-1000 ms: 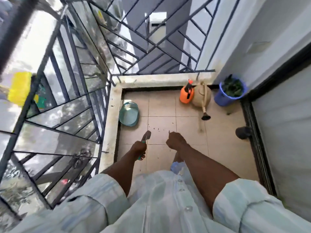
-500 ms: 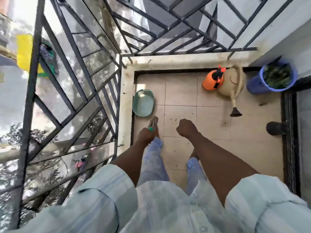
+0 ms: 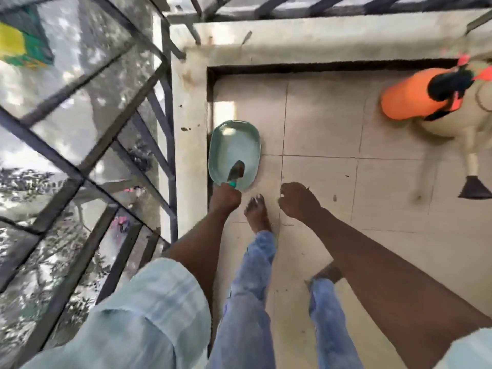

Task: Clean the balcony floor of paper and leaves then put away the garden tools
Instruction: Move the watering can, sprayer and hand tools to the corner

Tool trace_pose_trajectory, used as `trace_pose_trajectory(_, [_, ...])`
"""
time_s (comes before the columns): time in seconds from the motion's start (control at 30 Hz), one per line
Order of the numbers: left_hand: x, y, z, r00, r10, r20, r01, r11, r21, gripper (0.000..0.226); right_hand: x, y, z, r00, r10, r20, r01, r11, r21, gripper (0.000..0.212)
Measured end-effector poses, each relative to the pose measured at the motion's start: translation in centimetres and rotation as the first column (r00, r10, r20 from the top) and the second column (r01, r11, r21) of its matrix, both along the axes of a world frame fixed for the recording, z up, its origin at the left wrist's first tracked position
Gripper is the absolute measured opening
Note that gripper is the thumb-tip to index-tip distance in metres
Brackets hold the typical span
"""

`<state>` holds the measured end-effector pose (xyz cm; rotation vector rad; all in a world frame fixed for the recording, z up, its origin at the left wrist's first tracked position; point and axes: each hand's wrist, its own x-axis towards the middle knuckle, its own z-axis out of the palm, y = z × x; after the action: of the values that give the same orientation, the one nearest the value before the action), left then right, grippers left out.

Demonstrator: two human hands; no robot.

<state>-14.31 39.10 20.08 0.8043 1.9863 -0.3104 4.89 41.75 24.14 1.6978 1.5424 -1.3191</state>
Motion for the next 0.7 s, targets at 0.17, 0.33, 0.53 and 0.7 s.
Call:
trace_pose_trajectory(0.17, [-0.8, 2.5, -7.1, 0.998, -0.058, -0.021, 0.058, 0.998, 0.008, 0.034, 0.2, 0.1, -7.7, 0.996, 0.082, 0.026, -0.084, 0.993, 0.081, 0.031])
trace_pose_trajectory(0.33, [-1.6, 1.4, -8.0, 0.992, -0.102, -0.071, 0.102, 0.995, -0.006, 0.044, -2.3, 0.7, -8.7, 0.993, 0.117, 0.007, -0.117, 0.991, 0.062, 0.029])
trace_pose_trajectory(0.53, [-1.2, -1.0, -2.4, 0.995, -0.075, -0.069, 0.077, 0.997, 0.029, 0.048, -4.0, 0.0, -3.7, 0.987, 0.159, 0.015, -0.159, 0.986, 0.056, 0.031])
trace_pose_trajectory(0.7, [1.2, -1.5, 5.5, 0.994, -0.105, -0.007, 0.106, 0.991, 0.087, 0.049, -2.8, -1.4, 3.5, 0.995, 0.098, -0.006, -0.097, 0.992, 0.085, 0.031])
